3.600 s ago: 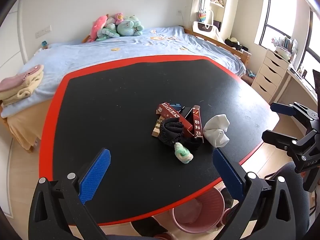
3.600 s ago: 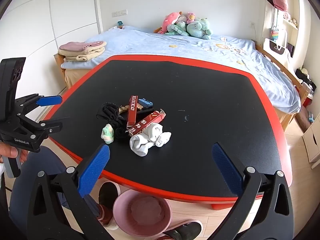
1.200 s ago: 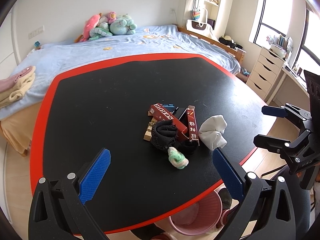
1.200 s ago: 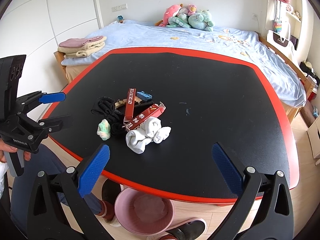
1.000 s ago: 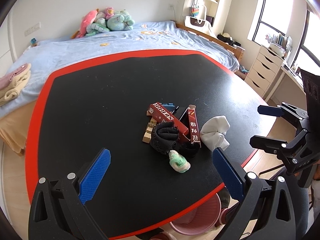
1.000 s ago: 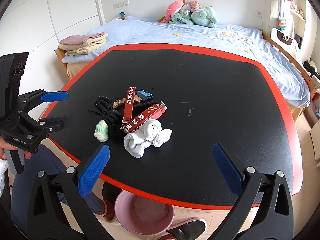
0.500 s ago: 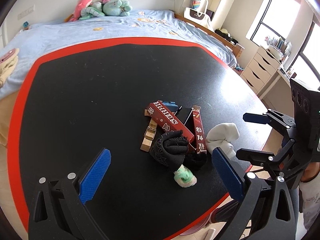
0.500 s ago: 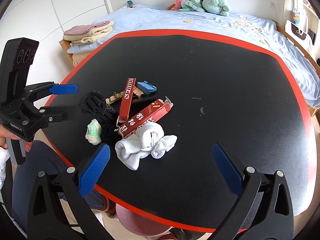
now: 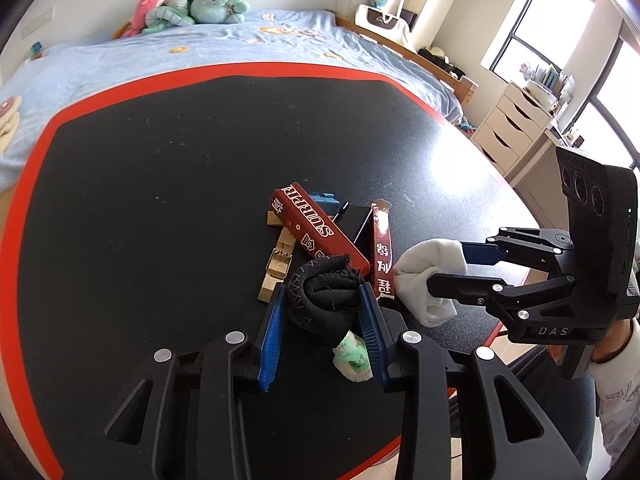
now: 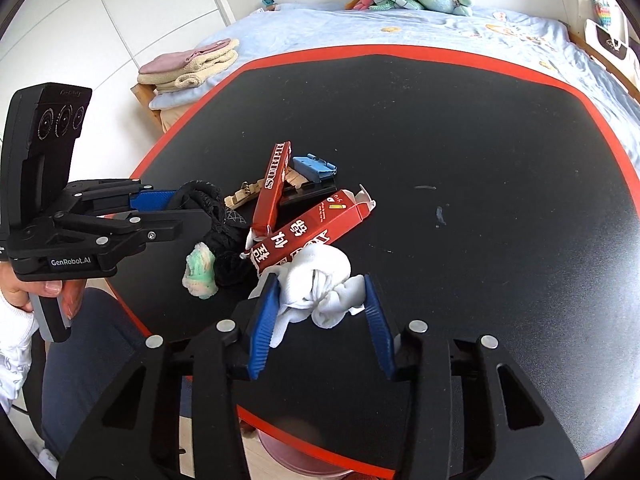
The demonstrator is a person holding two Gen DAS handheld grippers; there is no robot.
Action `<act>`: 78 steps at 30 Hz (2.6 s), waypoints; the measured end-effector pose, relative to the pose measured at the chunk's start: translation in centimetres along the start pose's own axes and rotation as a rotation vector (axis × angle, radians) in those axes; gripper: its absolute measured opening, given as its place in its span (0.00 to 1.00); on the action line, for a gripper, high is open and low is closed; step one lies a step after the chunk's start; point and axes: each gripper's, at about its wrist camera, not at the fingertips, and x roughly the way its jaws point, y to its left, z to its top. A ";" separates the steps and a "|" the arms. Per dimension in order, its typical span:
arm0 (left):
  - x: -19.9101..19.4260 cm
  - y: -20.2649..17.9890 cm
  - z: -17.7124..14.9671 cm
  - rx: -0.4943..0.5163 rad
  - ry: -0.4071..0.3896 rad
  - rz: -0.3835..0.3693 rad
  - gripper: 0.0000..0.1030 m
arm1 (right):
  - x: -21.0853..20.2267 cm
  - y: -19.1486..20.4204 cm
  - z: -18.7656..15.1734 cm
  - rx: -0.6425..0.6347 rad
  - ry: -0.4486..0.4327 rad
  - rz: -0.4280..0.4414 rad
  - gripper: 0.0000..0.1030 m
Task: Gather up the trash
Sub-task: 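Grasp the black cloth with the left gripper while the right gripper grasps the white sock, then carry both items over the pink wastebasket and open both grippers, then move both grippers back over the table toward the green plush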
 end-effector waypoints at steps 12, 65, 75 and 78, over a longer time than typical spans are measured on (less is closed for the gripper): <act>-2.1 -0.5 0.7 0.021 -0.058 0.017 0.33 | -2.2 0.4 -0.3 -0.005 -0.052 -0.031 0.28; -3.7 -7.3 -11.2 0.120 0.073 -0.038 0.91 | -7.7 4.9 -13.5 -0.068 0.066 -0.121 0.89; -4.5 -5.9 -11.0 0.095 0.049 -0.003 0.92 | -8.1 4.6 -13.2 -0.042 0.046 -0.115 0.91; -4.8 -5.5 -10.9 0.089 0.042 0.003 0.92 | -8.2 4.5 -12.8 -0.037 0.039 -0.113 0.92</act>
